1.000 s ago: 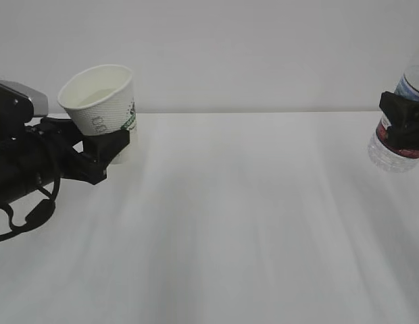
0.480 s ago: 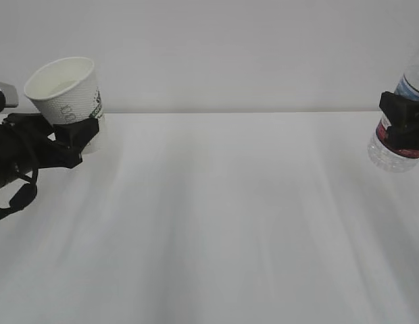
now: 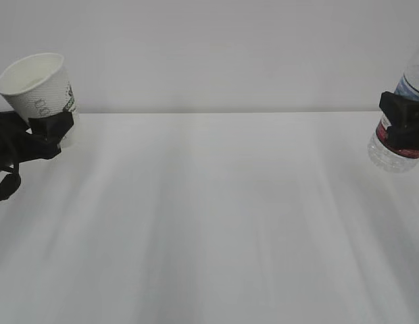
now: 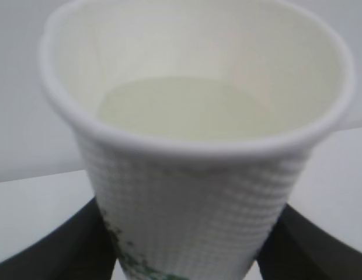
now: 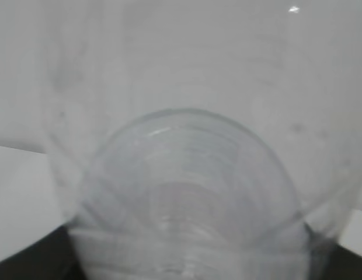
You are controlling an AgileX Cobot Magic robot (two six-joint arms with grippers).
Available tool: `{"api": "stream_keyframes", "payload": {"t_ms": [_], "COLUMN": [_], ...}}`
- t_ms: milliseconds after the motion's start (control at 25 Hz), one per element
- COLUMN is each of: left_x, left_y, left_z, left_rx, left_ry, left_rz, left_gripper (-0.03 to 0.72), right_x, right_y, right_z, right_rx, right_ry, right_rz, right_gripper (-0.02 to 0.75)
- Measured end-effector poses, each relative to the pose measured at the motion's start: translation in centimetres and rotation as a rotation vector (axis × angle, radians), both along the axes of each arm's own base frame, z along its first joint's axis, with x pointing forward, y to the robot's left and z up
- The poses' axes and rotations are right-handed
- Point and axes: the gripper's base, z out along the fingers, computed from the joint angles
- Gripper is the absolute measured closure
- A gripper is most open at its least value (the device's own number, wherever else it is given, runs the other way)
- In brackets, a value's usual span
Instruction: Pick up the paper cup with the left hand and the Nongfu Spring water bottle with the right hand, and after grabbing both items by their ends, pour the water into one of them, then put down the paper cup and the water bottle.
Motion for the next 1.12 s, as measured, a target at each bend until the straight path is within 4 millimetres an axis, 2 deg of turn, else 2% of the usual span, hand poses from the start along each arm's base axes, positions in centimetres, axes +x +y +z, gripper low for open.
{"api": "stream_keyframes", "payload": {"t_ms": [440, 1120], "left_x": [0.3, 0.4], "left_y": [2.2, 2.6], "left_z": [0.0, -0.1], "left_rx": [-0.014, 0.008], "left_ry": [0.000, -0.011], "left_rz": [0.098, 0.142], "left_gripper": [0.205, 0.205], "right_x": [0.0, 0.0], "right_y": [0.0, 0.1], "right_z": [0.0, 0.0], "right_rx": [-0.004, -0.013], "right_ry": [0.000, 0.000], "right_rz": [0.005, 0.018], "right_gripper": [0.296, 0.297]}}
